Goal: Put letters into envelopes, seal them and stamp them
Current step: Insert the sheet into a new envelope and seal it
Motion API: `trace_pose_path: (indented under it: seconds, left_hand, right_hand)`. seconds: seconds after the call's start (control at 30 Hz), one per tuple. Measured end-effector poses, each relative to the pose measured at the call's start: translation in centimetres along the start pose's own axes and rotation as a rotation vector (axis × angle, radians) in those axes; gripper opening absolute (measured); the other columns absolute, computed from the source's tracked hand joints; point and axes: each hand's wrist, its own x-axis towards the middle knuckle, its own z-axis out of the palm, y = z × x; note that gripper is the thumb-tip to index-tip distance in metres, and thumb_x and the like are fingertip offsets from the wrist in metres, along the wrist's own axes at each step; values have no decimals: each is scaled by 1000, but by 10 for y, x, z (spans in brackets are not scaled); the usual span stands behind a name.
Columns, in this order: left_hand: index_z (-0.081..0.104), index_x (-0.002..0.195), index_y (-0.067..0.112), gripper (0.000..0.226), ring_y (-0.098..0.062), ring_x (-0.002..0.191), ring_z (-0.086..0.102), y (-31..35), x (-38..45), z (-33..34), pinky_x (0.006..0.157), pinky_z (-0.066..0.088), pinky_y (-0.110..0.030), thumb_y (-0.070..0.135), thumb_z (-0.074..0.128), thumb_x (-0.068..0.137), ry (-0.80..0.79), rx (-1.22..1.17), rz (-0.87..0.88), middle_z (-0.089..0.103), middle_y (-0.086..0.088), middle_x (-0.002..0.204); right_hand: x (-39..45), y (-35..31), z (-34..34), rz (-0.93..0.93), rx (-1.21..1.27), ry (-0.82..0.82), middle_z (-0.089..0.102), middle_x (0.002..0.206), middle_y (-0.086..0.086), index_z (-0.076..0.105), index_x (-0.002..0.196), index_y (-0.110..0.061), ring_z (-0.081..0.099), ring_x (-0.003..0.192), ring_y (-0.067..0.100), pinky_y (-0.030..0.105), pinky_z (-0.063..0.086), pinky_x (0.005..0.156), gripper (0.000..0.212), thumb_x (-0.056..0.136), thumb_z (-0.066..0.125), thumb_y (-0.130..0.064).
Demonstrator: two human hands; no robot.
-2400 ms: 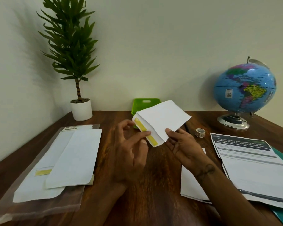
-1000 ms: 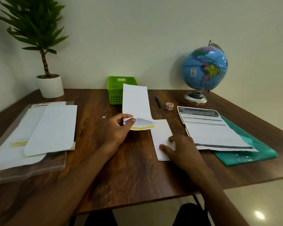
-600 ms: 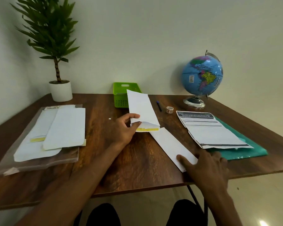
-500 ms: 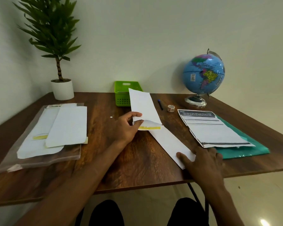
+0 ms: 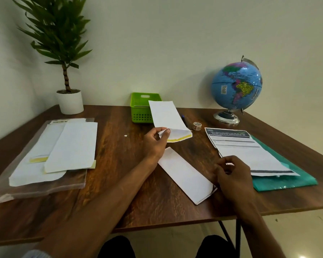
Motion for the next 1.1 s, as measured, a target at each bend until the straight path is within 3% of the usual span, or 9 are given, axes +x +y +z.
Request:
trace_pose_path:
  seconds: [0.13,0.23,0.37,0.5,0.63,0.7,0.77,0.9,1.1]
  left_hand:
    - [69,121,9,33,-19,109,67,-1,2,9,76,55,-19,28,69,94,9,25,14,70,-7,121]
    - [68,124,11,37,-18,109,65,-5,2,10,73,54,-16,32,69,94,1,43,6,69,-5,124]
    - [68,126,11,38,-16,108,65,-5,3,8,70,53,-11,32,69,94,17,20,7,69,-5,125]
    - [69,124,11,37,-19,111,67,-5,3,6,78,60,-24,32,70,93,32,-54,-8,70,-4,123]
    - [70,117,19,27,-17,109,67,-2,5,2,86,62,-39,30,72,92,6,-118,-31,70,-1,121]
    - [71,118,18,29,-16,110,67,-1,6,0,84,62,-35,31,72,92,8,-85,18,71,0,121]
    - [71,119,20,30,-12,111,65,0,6,-2,82,61,-26,34,71,92,21,-8,79,69,6,120]
    - [72,120,23,30,-10,113,62,-2,5,0,88,61,-34,35,71,92,26,52,121,66,11,120]
    - [71,123,17,35,-17,114,66,-1,6,-3,87,61,-41,34,71,92,-16,74,121,69,-1,127]
  right_hand:
    - [-8,-8,2,-76,-335,-228,70,98,-4,66,107,-28,61,81,5,22,47,61,45,79,81,-60]
    - [-19,-14,18,-123,-655,-339,62,130,0,66,121,-26,54,121,20,35,53,92,77,67,76,-79]
    - [-13,-24,24,-100,-651,-411,53,144,2,53,130,-26,48,134,26,44,51,106,81,69,82,-70]
    - [1,-29,20,-73,-571,-450,59,135,-1,43,122,-30,61,117,22,32,57,85,71,73,89,-52]
    - [20,-24,2,-21,-451,-438,63,128,3,59,122,-23,62,102,18,31,54,79,53,80,88,-37]
    - [29,-13,-15,20,-332,-423,67,123,7,68,121,-17,67,99,21,39,59,83,40,86,84,-28]
    - [33,-1,-40,121,-133,-460,68,118,11,73,113,-17,72,91,28,41,64,71,29,86,82,-24]
    - [41,20,-84,190,189,-582,76,106,15,83,93,-23,75,90,45,46,63,69,31,63,86,-29]
    - [48,29,-78,324,469,-725,76,109,20,77,114,-7,74,81,29,32,62,58,36,78,79,-11]
